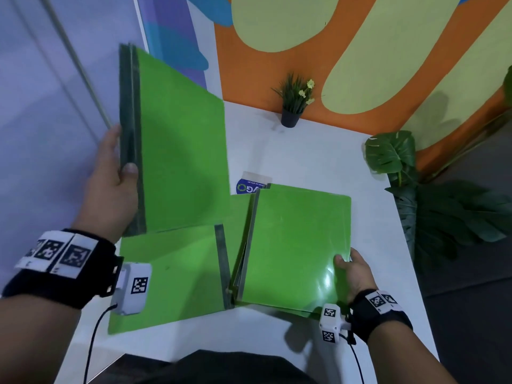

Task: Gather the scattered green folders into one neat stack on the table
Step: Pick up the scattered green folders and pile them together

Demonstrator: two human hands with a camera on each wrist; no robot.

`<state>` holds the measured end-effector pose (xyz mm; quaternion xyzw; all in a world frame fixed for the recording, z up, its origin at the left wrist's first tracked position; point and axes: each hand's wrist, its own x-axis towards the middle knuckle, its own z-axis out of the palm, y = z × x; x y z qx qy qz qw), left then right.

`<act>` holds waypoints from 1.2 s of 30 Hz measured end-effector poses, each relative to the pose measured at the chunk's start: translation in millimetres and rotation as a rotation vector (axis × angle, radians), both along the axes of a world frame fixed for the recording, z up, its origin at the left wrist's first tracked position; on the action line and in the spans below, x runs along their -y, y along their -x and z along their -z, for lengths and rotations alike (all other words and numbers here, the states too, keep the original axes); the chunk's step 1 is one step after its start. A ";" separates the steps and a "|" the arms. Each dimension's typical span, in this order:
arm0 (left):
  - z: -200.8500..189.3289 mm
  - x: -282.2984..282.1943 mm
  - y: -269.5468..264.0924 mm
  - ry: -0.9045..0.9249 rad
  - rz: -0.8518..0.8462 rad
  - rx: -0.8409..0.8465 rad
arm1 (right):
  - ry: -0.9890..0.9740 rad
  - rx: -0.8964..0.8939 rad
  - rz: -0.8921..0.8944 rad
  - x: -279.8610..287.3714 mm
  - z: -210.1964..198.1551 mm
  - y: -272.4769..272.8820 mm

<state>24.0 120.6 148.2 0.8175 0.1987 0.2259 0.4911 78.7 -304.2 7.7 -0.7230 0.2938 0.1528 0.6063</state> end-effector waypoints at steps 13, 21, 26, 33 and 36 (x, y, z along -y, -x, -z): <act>164.6 44.1 20.6 0.371 0.238 -0.614 | 0.029 -0.122 -0.147 -11.7 66.3 6.9; 177.2 99.3 -1.4 0.037 0.519 -0.683 | 0.090 -0.089 -0.264 -18.9 64.3 7.2; 198.7 76.3 -6.2 -0.382 0.253 -0.970 | 0.143 -0.007 -0.181 -14.0 33.9 10.0; 198.2 63.8 0.2 -0.455 0.174 -0.918 | 0.105 0.009 -0.105 17.5 18.2 11.8; 194.0 55.1 0.0 -0.408 0.148 -0.883 | 0.118 0.011 -0.093 24.2 15.5 12.3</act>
